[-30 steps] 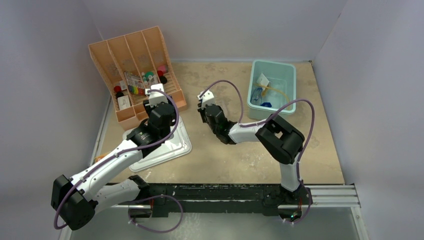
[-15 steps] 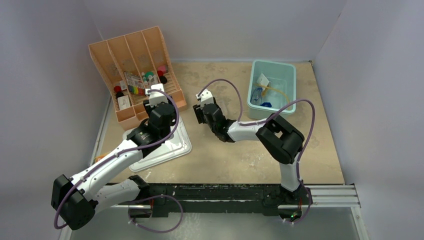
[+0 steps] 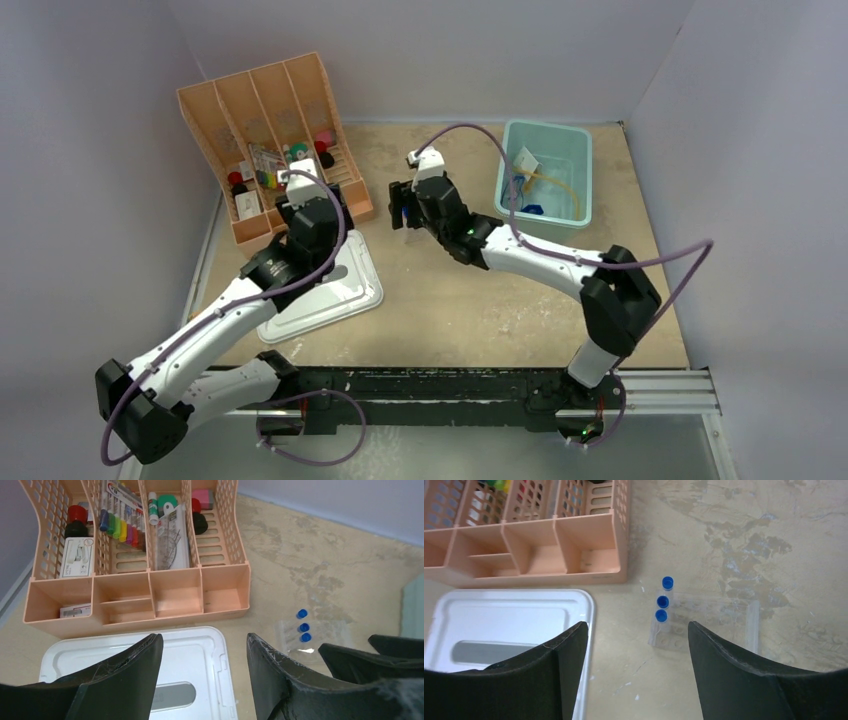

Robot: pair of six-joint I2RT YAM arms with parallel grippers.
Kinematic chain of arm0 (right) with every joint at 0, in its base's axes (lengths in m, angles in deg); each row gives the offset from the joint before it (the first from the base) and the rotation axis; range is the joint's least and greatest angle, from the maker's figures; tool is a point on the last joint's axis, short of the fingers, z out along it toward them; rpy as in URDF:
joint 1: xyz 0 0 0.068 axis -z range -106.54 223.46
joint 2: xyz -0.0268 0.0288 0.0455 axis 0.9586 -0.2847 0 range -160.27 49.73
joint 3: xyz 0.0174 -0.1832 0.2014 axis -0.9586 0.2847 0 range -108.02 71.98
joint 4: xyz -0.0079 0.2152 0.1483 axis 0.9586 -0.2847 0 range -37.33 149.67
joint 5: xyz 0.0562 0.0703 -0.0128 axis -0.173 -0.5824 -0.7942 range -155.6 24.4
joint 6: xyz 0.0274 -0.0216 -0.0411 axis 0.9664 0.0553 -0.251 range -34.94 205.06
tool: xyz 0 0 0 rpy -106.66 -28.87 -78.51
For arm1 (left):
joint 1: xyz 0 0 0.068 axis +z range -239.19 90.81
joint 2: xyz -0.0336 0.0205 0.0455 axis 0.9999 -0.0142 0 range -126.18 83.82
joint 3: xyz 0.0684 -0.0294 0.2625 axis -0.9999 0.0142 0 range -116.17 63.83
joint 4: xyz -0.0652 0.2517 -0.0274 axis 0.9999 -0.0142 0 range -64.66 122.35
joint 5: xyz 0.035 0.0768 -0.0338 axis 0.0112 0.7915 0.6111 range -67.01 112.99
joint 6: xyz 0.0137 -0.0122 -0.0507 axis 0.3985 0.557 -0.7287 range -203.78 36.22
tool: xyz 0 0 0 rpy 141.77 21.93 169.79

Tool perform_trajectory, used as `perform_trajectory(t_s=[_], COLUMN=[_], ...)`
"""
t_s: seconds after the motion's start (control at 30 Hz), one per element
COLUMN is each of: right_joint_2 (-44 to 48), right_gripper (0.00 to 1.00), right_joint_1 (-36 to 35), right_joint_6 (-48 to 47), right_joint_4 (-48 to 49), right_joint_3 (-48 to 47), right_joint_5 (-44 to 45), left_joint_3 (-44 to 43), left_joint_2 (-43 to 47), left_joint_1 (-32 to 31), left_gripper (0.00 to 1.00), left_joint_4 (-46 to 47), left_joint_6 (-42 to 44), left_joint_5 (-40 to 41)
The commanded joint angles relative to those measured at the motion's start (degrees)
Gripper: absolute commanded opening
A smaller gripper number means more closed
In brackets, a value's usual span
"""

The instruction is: Organize the chemistry lab equipment

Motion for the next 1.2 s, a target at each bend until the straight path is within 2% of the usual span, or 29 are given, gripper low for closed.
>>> perform_trajectory(t_s=[0.0,0.2,0.43,0.57,0.63,0.7,0.87,1.07,1.17], right_joint_2=[4.1,2.1,-11.4,-18.6,-20.0,-21.0,-23.0,-23.4,-25.0], right_gripper=[0.73,0.67,0.64,0.37,0.33,0.33,0.43,0.51,0.51], right_joint_1=[-0.7,-8.7,-13.9,-14.2,-14.2,-14.2,-14.2,-14.3,-14.3], right_joint_6=[5.4,6.5,9.4,11.6,12.4,12.9,17.2,16.9,18.1], right_joint_4=[-11.3,-21.2,-29.6,-35.4,-36.4,-37.9,-42.3,-39.5,-42.3], right_joint_3=[-2.4,-7.0,-19.7,-27.9,-28.9,-29.1,-28.6,-25.5,-26.2], right_joint_5=[-3.9,0.7,2.3,3.0,3.5,2.4,1.2,-5.5,-5.4], left_joint_3=[-5.9,-12.4,-17.5,-17.3,-17.0,-16.5,-15.0,-14.5,-14.4], left_joint_2=[3.6,5.8,8.7,10.5,11.3,12.1,13.6,14.4,14.8], left_joint_1=[0.4,0.4,0.4,0.4,0.4,0.4,0.4,0.4,0.4], left_gripper=[0.62,0.64,0.65,0.65,0.65,0.65,0.65,0.65,0.65], left_joint_4=[-6.0,-13.7,-18.9,-20.8,-22.4,-23.3,-25.2,-27.5,-27.9], left_joint_6=[-7.1,-12.2,-11.6,-12.5,-13.7,-14.8,-17.6,-19.3,-19.6], left_joint_5=[-1.1,2.6,7.3,6.6,6.4,6.3,5.2,3.6,3.2])
